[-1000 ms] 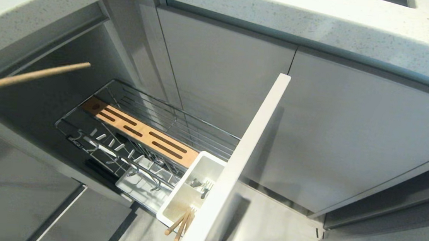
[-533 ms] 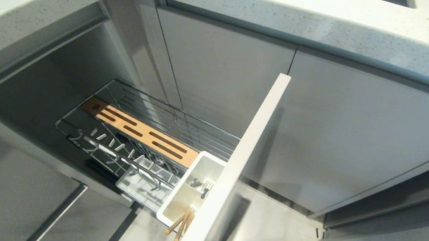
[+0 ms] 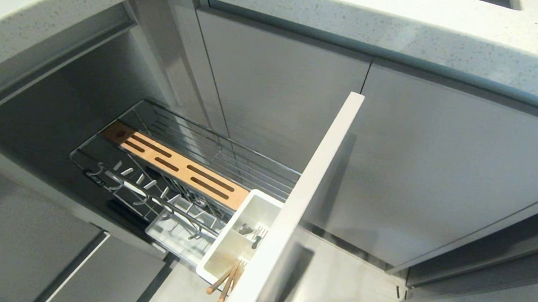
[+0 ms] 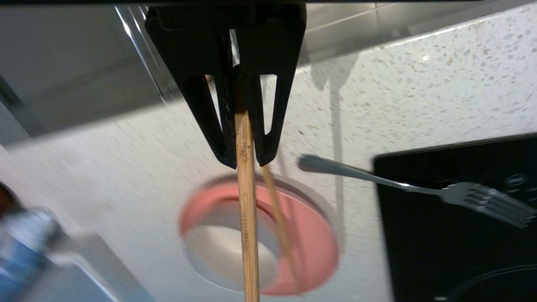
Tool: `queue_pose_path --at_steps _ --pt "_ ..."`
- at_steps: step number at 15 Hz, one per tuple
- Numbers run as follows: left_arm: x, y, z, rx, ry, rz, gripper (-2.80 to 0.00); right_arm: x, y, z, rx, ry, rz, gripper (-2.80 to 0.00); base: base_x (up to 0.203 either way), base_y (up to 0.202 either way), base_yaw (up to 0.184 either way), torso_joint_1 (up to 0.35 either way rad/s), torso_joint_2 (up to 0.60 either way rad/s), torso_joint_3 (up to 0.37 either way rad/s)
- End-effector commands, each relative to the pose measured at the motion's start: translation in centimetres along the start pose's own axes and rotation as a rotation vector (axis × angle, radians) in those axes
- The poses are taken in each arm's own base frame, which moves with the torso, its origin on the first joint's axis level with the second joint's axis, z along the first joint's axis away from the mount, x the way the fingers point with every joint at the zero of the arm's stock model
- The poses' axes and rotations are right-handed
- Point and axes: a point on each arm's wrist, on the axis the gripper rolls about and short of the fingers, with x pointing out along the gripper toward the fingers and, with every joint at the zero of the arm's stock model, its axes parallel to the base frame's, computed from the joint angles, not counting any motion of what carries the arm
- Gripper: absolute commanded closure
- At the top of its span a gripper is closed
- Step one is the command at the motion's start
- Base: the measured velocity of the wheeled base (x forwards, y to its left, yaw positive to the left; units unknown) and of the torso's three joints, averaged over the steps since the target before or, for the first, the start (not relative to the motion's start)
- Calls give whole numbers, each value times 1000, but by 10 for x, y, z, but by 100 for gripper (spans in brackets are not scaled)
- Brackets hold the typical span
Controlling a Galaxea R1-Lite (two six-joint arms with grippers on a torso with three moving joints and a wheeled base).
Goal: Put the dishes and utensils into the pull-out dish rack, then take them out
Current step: Take the chopsticks out of the cupboard
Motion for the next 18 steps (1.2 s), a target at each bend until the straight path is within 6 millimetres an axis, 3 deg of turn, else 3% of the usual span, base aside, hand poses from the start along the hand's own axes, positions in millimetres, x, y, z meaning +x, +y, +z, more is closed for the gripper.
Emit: queue_pose_path --at_steps 1,4,11,18 --pt "32 1 -7 -43 15 153 0 0 0 0 0 2 0 0 0 0 0 0 0 0" --pt "61 7 -11 -134 57 229 0 0 0 0 0 2 0 0 0 0 0 0 0 0" --pt "103 26 -30 -146 183 358 0 0 0 0 0 2 0 0 0 0 0 0 0 0" --pt "124 28 -33 -159 268 305 0 0 0 0 0 2 0 0 0 0 0 0 0 0"
